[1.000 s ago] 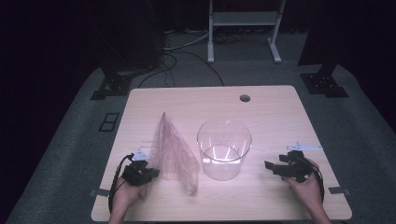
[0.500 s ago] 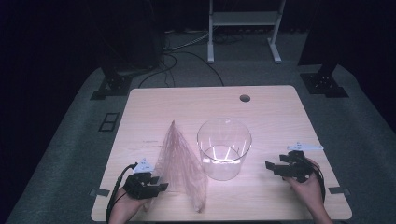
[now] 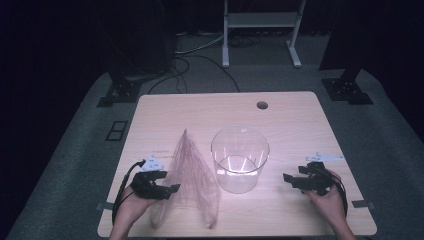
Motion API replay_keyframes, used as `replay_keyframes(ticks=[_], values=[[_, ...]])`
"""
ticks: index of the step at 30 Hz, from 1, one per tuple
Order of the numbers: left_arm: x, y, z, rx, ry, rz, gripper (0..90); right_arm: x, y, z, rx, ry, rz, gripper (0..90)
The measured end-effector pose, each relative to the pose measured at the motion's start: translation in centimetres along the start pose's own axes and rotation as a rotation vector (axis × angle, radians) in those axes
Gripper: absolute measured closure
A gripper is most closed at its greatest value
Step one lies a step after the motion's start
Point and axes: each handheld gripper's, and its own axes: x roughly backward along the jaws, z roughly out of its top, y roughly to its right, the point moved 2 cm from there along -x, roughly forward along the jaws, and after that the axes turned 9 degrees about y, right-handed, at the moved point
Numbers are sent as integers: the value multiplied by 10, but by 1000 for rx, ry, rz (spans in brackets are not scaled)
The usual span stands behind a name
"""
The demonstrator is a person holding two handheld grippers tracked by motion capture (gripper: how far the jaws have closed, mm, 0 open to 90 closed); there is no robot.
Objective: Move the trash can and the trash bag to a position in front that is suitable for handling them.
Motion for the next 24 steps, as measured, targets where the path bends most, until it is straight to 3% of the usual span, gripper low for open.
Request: replay_keyframes(ticks=[2,4,5,9,10,11,14,15,17,21,23,24], values=[[-14,-5,8,2,-4,-1,270,0,0,0,-1,0,0,229],[-29,-10,14,-4,-33,19,271,0,0,0,-1,-1,0,229],[-41,-16,16,12,-58,18,270,0,0,0,1,-2,0,229],[-60,-22,16,24,-110,10,268,1,1,-1,4,0,1,230],[-60,-22,16,24,-110,10,323,1,1,-1,4,0,1,230],[-62,-23,15,2,-122,-6,441,1,2,-2,-1,-3,1,229],[-62,-24,12,-4,-136,-19,690,2,4,-3,-4,-5,1,229],[-62,-24,11,-3,-137,-33,690,2,4,-3,-4,-5,1,229],[-58,-24,8,-11,-140,-56,784,2,5,-3,-6,-4,1,230],[-45,-27,2,-1,-145,-59,800,1,3,-3,-3,-6,3,229],[-28,-37,-5,23,-126,-25,800,0,1,-3,1,-11,5,230],[-28,-37,-5,23,-126,-25,800,0,1,-4,4,-13,5,229]])
